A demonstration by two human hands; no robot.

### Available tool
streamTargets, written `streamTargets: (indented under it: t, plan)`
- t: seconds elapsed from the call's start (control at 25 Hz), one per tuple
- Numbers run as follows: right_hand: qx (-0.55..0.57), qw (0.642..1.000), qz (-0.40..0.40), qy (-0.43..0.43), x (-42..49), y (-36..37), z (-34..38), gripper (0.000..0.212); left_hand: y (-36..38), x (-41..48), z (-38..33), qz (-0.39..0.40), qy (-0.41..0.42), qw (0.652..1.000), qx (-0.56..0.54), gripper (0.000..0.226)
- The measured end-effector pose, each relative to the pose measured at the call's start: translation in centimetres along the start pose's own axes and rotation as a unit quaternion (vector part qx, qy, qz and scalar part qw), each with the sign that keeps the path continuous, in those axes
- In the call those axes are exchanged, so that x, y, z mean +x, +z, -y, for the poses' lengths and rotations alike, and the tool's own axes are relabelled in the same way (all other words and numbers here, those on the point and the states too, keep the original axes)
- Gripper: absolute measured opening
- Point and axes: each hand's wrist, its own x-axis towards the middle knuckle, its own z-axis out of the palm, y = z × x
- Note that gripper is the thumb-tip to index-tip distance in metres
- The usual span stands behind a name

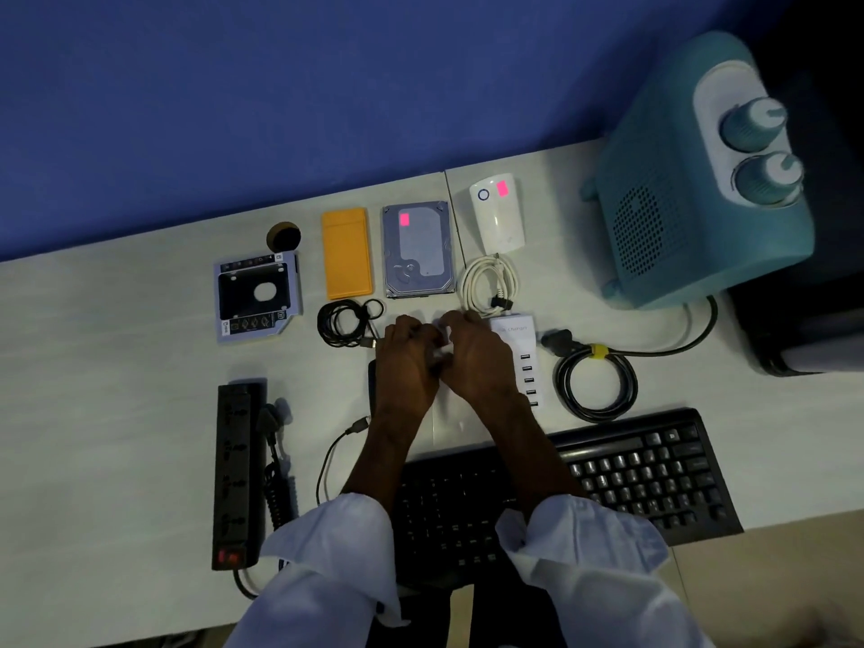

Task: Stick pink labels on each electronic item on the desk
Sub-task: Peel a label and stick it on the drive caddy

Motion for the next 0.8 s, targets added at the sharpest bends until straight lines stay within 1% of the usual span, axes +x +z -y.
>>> streamTargets:
  t: [0.08,0.16,0.28,0.36,0.44,0.56,0.64,0.72,0.8]
  plan:
    - [-0.015,1.0,0.006,0.003,0.0,-0.1,-0.4,0.043,0.0,-0.2,0.6,-0.001,-0.006,0.999,-0.049,0.022]
    - [-0.037,0.999,-0.002,0.007,-0.1,-0.1,-1.1,0.038,0.0,-0.6,0.9,-0.003,-0.033,0.993,-0.11,0.022]
    - [0.013,0.999,-0.02,0.035,0.4,0.0,-1.8,0.017,-0.1,-1.0,0.7,-0.014,-0.048,0.984,-0.171,0.021]
    - [0.059,0.997,-0.009,0.054,0.7,-0.2,-1.7,0.012,-0.2,-1.0,0.6,-0.028,-0.069,0.978,-0.193,0.018]
    - [0.085,0.995,-0.005,0.057,0.9,-0.4,-1.6,0.014,-0.5,-0.9,0.4,-0.038,-0.085,0.974,-0.209,0.02]
    - [0.118,0.992,-0.008,0.048,1.0,-0.2,-1.8,0.009,-1.1,-1.1,-0.1,-0.049,-0.066,0.973,-0.215,0.021]
    - [0.142,0.989,-0.012,0.044,1.0,0.0,-1.9,0.011,-1.4,-1.0,-0.1,-0.051,-0.054,0.976,-0.204,0.019]
    - [0.153,0.987,-0.014,0.043,0.9,0.2,-2.0,0.013,-1.5,-0.7,0.1,-0.04,-0.068,0.976,-0.203,0.017]
    - [0.16,0.986,-0.005,0.05,0.9,0.2,-2.0,0.017,-1.6,-0.5,0.4,-0.033,-0.058,0.979,-0.191,0.015]
